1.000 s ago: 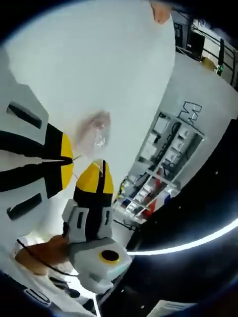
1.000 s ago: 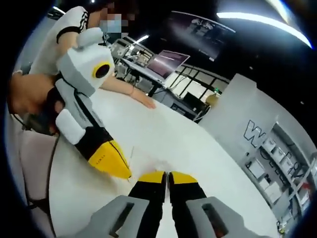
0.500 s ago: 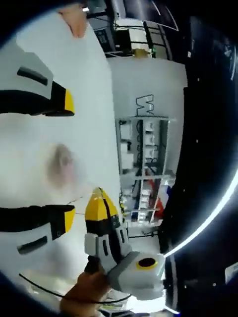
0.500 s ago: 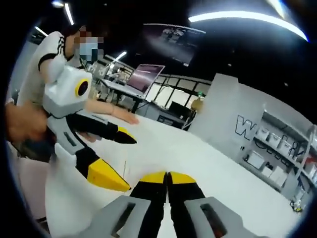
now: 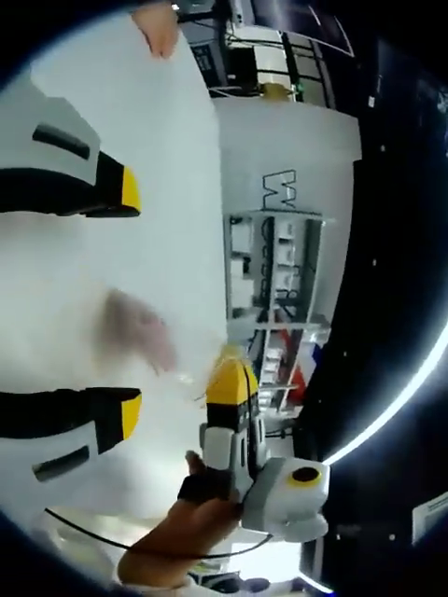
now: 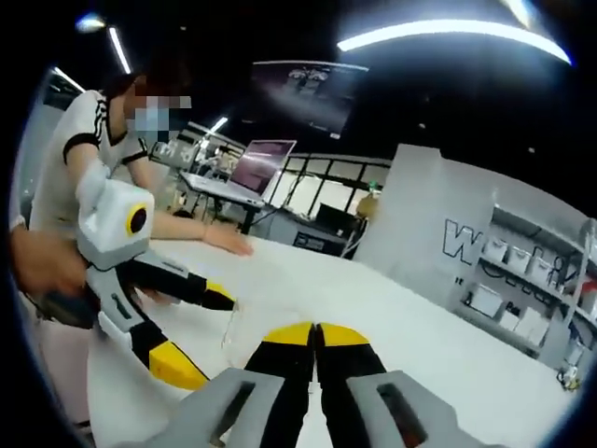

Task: Open the resealable bag by pulling the two sides of the seal apart until the entire bag opening is separated and visibly accessible.

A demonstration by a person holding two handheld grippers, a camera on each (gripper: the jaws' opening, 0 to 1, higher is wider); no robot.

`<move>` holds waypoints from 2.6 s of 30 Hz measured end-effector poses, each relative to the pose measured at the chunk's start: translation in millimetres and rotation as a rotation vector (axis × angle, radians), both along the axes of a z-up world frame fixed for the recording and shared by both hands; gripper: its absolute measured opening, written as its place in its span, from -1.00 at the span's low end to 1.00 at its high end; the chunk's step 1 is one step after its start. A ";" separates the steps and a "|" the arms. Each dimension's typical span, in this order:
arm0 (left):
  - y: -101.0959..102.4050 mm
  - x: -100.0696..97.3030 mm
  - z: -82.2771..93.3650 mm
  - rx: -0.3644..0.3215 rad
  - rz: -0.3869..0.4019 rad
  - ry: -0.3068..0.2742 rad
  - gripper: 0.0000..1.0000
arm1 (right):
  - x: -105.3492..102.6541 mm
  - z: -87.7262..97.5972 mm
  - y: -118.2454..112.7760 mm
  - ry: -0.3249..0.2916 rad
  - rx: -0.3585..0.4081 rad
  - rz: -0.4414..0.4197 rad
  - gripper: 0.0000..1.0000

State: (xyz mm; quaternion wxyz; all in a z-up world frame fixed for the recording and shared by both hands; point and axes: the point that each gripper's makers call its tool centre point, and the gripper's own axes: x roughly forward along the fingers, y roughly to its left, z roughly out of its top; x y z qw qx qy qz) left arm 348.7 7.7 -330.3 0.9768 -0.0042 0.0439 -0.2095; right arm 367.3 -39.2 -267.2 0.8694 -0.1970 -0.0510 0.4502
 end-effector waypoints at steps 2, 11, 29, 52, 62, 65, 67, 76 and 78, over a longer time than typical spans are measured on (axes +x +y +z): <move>-0.5 0.7 -2.1 0.002 -0.003 0.013 0.49 | 0.7 2.5 0.4 -0.004 0.003 0.004 -1.00; -2.1 0.0 -6.8 -0.007 -0.013 0.047 0.47 | 14.7 15.5 -2.1 -0.014 0.012 0.002 -1.00; -3.4 2.3 -10.4 -0.017 -0.018 0.066 0.45 | 66.3 20.8 2.3 0.039 0.036 -0.011 -1.00; -4.0 0.9 -12.0 -0.023 -0.015 0.077 0.40 | 127.9 23.7 -1.9 0.061 0.023 -0.063 -1.00; -2.7 1.1 -13.8 -0.029 -0.015 0.091 0.36 | 160.5 14.9 -1.0 0.109 0.028 -0.087 -1.00; -2.6 0.3 -13.8 -0.035 -0.016 0.093 0.36 | 163.9 13.3 -0.4 0.117 0.036 -0.089 -1.00; -2.8 0.1 -14.0 -0.037 -0.018 0.095 0.35 | 165.5 12.4 0.6 0.117 0.037 -0.090 -1.00; -3.8 -0.8 -15.5 -0.039 -0.023 0.097 0.34 | 178.1 8.5 2.7 0.126 0.037 -0.100 -1.00; -4.2 -1.1 -15.7 -0.039 -0.025 0.097 0.34 | 182.4 7.8 2.8 0.124 0.035 -0.105 -1.00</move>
